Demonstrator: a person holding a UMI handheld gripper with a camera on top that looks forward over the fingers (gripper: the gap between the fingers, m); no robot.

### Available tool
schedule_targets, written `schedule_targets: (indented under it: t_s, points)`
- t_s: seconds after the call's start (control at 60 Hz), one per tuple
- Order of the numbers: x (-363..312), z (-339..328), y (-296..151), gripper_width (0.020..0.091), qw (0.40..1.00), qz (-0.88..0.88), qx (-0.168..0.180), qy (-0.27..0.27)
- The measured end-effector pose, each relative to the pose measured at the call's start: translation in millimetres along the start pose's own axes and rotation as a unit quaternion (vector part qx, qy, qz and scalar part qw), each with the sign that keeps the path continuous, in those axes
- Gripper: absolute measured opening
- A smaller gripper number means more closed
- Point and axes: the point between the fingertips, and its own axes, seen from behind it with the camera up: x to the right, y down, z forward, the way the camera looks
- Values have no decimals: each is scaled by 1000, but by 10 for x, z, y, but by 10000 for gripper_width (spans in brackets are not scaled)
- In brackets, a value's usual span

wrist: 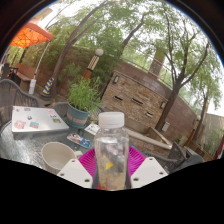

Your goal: Pour water

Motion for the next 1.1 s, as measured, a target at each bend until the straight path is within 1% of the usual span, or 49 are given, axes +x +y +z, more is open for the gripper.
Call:
schedule_targets:
  t_s: [0.017, 0.033, 0.083, 0.167, 0.183, 0.217, 0.233, 0.267, 0.35, 0.45, 0.5, 0.55, 0.567, 0.583, 0.617, 0.65, 0.7, 0.717, 0.85, 0.95, 1.1]
  points:
    - [49, 41, -56, 378, 1000, 12, -16, -13]
    - [70, 59, -13, 378, 999, 31, -20, -15]
    - [111, 82, 138, 378, 996, 84, -19, -13]
    - [131, 68, 310, 383, 989, 144, -18, -31]
    - [87, 70, 420, 391, 987, 153, -19, -31]
    - [166, 48, 348, 398, 987, 159, 7, -31]
    - [152, 43, 389, 403, 986, 162, 4, -33]
    - [167, 62, 387, 403, 983, 182, 19, -30]
    - [259, 59, 438, 402, 975, 217, 30, -28]
    - [244, 64, 440, 401, 975, 217, 32, -45]
    - [235, 65, 435, 435, 975, 215, 29, -46]
    - [222, 64, 443, 496, 976, 213, 17, -49]
    - [201, 61, 464, 517, 976, 212, 7, -53]
    - [162, 52, 504, 546, 976, 209, -11, -60]
    - [89, 18, 609, 623, 975, 205, -51, -73]
    - [42, -23, 686, 720, 973, 204, -72, -86]
    - [32, -153, 623, 843, 971, 205, -82, -95]
    - [41, -192, 595, 857, 970, 206, -83, -94]
    - [100, -545, 544, 843, 971, 197, -110, -76]
    - [200, -955, 420, 846, 973, 187, -125, -46]
    - [173, -1813, -23, 845, 973, 182, -137, -21]
